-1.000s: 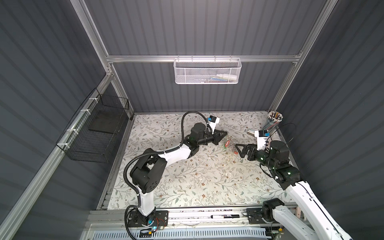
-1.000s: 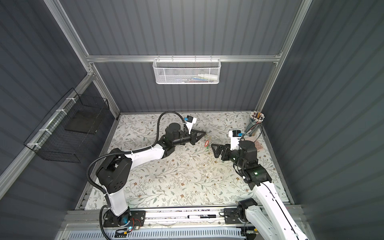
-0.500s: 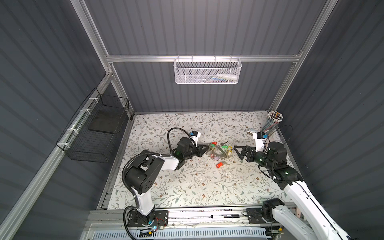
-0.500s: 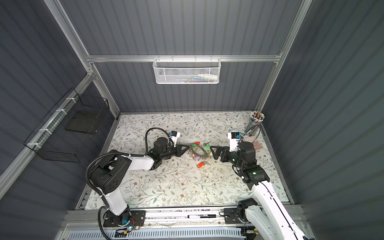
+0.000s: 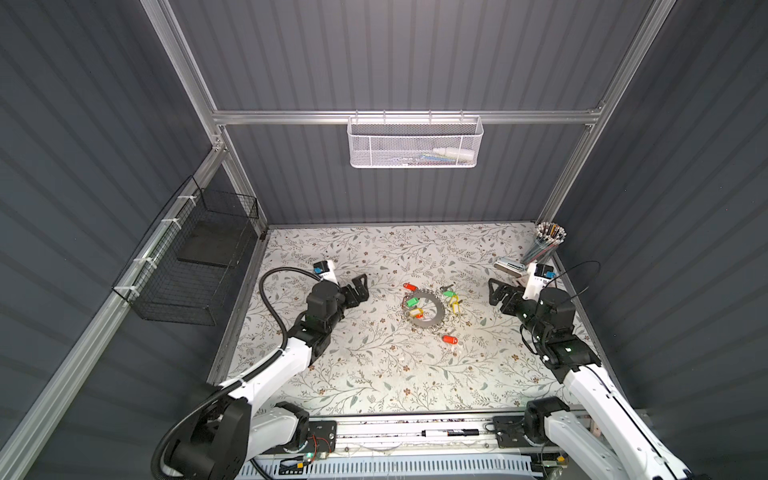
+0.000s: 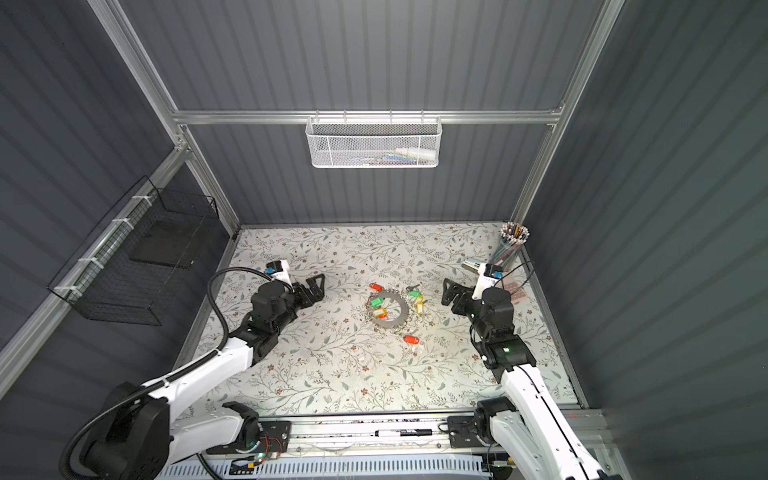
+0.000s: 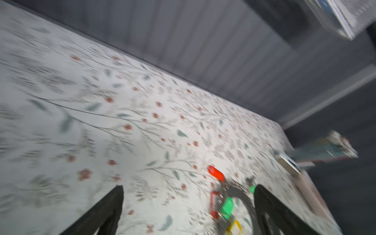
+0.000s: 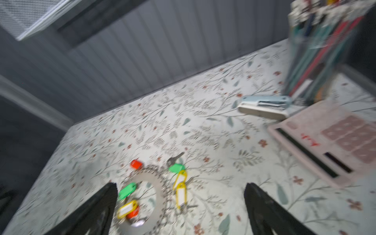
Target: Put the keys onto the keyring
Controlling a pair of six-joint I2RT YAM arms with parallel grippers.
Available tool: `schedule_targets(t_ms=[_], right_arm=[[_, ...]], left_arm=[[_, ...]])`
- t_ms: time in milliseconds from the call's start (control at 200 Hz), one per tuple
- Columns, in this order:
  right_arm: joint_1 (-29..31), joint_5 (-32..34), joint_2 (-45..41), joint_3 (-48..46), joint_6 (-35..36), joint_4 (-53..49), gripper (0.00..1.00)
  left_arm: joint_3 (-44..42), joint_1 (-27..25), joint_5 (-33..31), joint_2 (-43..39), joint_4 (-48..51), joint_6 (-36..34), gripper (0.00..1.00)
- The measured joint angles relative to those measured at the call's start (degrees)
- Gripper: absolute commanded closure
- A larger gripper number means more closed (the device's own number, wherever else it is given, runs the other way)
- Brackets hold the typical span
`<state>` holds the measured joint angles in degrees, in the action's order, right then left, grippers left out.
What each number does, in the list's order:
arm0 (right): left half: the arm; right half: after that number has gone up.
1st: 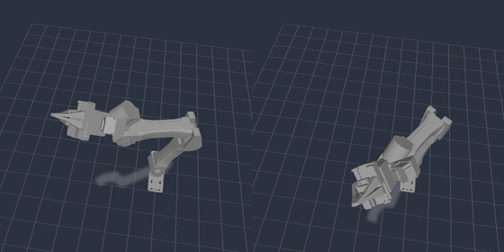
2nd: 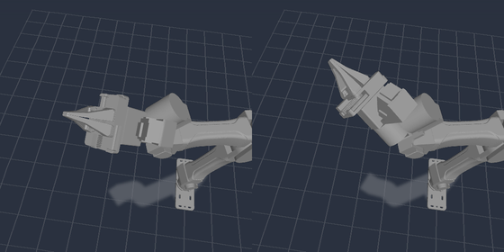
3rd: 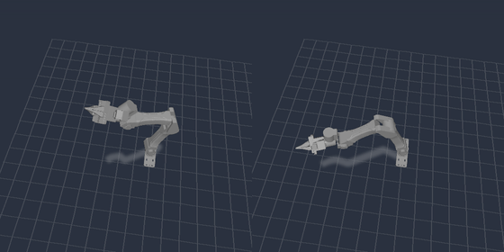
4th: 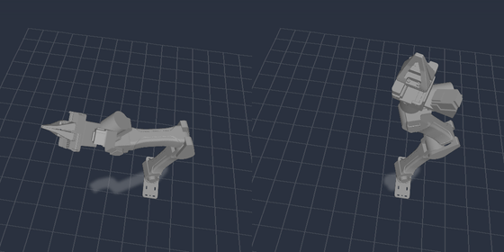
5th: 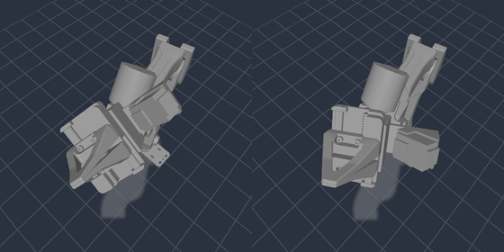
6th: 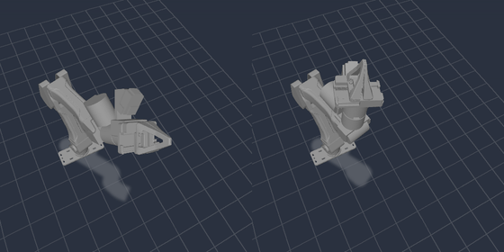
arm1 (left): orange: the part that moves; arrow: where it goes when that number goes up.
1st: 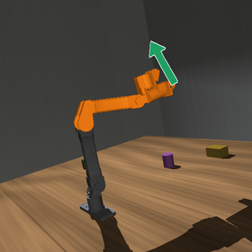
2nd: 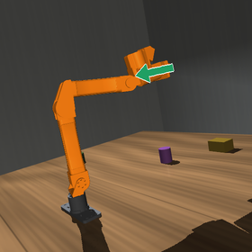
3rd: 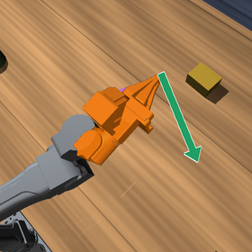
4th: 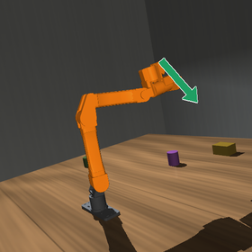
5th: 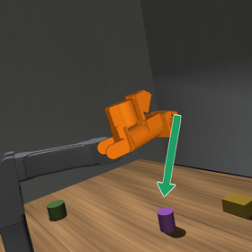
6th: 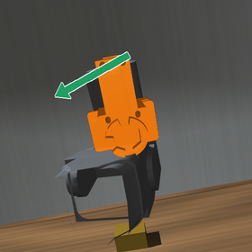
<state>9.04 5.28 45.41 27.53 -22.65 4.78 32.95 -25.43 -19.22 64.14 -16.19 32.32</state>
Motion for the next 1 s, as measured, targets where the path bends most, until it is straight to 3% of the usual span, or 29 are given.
schedule_targets(t_ms=[170, 325, 515, 705, 850, 1000], right_arm=[[-0.9, 13.7, 8.1, -4.7, 5.7, 9.5, 0.01], [-3.5, 19.4, 13.9, -8.9, 11.4, 24.1, 0.01], [-9.7, 16.2, 27.2, -14.0, 14.0, 41.6, 0.01], [-11.6, 7.2, 37.6, -15.1, 16.0, 54.8, 0.01], [-12.2, 3.2, 38.1, -14.4, 16.7, 56.2, 0.01], [-13.2, 1.9, 38.2, -10.8, 16.5, 54.0, 0.01]], left_arm=[[-1.2, 0.7, -24.7, -3.5, 6.9, -6.5, 0.0], [-4.7, 4.4, -33.5, 3.3, 1.0, -15.1, 0.0], [-12.6, 12.5, -30.4, 16.4, -17.1, -21.6, 0.0], [-15.8, 16.9, -20.5, 27.9, -37.1, -26.1, 0.0], [-13.3, 17.1, -13.2, 32.2, -41.4, -29.0, 0.0], [-7.4, 18.6, -7.3, 34.5, -38.4, -29.6, 0.0]])
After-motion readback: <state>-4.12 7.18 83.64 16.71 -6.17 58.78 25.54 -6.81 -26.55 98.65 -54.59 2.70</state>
